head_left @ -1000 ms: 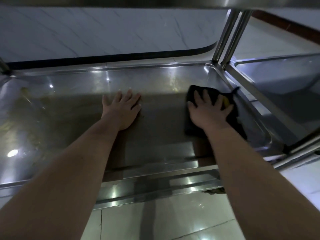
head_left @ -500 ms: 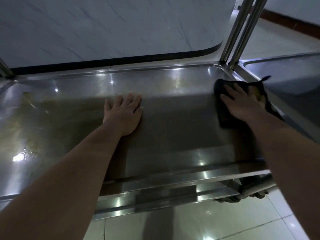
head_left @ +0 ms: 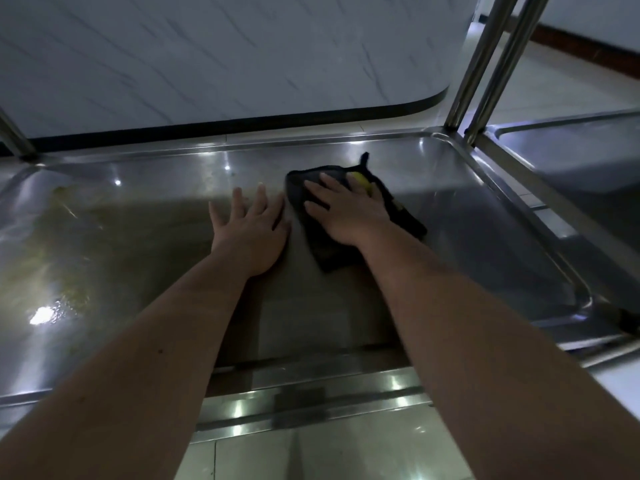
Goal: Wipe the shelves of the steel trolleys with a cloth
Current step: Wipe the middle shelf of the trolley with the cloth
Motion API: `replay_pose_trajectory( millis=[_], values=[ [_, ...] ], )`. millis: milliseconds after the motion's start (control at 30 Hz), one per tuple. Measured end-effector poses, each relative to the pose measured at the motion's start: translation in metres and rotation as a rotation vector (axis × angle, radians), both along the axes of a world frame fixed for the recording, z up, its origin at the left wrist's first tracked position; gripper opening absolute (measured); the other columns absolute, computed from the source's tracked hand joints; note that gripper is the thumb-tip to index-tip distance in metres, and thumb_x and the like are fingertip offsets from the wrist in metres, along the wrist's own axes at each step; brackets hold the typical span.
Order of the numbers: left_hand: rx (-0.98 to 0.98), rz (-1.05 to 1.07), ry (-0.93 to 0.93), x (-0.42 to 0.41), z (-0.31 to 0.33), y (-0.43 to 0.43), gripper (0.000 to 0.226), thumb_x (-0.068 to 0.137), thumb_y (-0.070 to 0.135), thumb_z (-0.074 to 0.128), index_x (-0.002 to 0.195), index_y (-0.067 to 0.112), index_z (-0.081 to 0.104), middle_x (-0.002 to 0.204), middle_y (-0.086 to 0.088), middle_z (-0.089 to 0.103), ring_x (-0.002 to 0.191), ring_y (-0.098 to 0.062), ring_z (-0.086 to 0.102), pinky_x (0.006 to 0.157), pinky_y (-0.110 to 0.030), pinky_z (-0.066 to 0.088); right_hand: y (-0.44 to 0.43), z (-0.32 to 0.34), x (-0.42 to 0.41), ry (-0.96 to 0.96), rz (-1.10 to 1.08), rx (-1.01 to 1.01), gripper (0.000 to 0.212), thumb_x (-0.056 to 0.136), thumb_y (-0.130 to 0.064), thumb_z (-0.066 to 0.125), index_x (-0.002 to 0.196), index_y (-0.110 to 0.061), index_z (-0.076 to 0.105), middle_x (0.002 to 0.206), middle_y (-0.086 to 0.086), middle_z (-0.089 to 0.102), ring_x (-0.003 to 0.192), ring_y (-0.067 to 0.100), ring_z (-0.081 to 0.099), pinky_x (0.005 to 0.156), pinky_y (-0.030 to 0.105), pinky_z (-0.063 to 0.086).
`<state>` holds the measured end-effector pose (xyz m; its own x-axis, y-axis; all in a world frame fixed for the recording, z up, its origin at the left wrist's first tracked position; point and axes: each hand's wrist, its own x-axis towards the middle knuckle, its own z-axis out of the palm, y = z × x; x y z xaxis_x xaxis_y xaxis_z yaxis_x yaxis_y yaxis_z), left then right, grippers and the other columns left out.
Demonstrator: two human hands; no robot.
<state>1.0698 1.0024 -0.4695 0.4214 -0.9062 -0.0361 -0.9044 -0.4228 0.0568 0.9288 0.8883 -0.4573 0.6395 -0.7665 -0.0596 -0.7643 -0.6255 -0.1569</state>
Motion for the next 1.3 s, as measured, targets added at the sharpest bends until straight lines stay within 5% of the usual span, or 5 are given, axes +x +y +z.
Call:
replay_pose_trajectory(
  millis=[300, 533, 733, 900, 1300],
  values=[
    [0.004, -0.016, 0.011, -0.004, -0.004, -0.007, 0.056, 0.101, 0.050, 0.012, 0.153, 0.038, -0.005, 0.163, 0.005, -0.011, 0.148, -0.033, -0.011, 0.109, -0.065, -0.010, -0.073, 0.002, -0.144, 0.059, -0.534, -0.005, 0.058, 0.098, -0.059, 0.014, 0.154, -0.044, 0.007, 0.165, -0.008, -0.001, 0.150, 0.031, -0.005, 0.115, 0.063, -0.003],
    [0.023, -0.012, 0.045, 0.006, 0.001, -0.005, 0.055, 0.102, 0.043, 0.015, 0.154, 0.035, -0.003, 0.163, 0.004, -0.009, 0.149, -0.030, -0.011, 0.110, -0.066, -0.009, 0.042, -0.005, -0.011, -0.020, -0.169, -0.038, 0.057, 0.097, -0.061, 0.015, 0.152, -0.047, 0.008, 0.164, -0.012, -0.001, 0.150, 0.032, -0.006, 0.114, 0.063, -0.003],
    [-0.290, -0.059, 0.378, 0.029, 0.015, 0.015, 0.064, 0.099, 0.014, 0.037, 0.156, 0.024, 0.010, 0.163, 0.000, -0.006, 0.147, -0.017, -0.017, 0.117, -0.041, -0.009, 0.055, -0.007, -0.003, -0.039, -0.129, -0.040, 0.058, 0.097, -0.063, 0.014, 0.152, -0.047, 0.007, 0.164, -0.012, -0.001, 0.150, 0.030, -0.010, 0.115, 0.061, -0.008],
    [-0.036, -0.033, 0.066, 0.087, 0.009, 0.057, 0.054, 0.102, 0.047, 0.022, 0.153, 0.039, 0.010, 0.162, 0.010, -0.010, 0.146, -0.014, -0.020, 0.116, -0.046, -0.013, 0.057, -0.007, 0.002, -0.022, -0.136, -0.037, 0.058, 0.097, -0.063, 0.013, 0.152, -0.047, 0.006, 0.164, -0.011, -0.002, 0.150, 0.030, -0.009, 0.115, 0.061, -0.007],
    [0.011, 0.024, 0.033, 0.092, -0.001, 0.060, 0.055, 0.095, 0.062, 0.012, 0.149, 0.053, 0.002, 0.161, 0.018, -0.004, 0.149, -0.012, -0.004, 0.116, -0.055, -0.004, -0.034, 0.000, -0.128, 0.012, -0.287, -0.011, 0.057, 0.098, -0.058, 0.020, 0.153, -0.045, 0.013, 0.164, -0.013, 0.006, 0.150, 0.025, 0.005, 0.118, 0.057, 0.005]
  ],
)
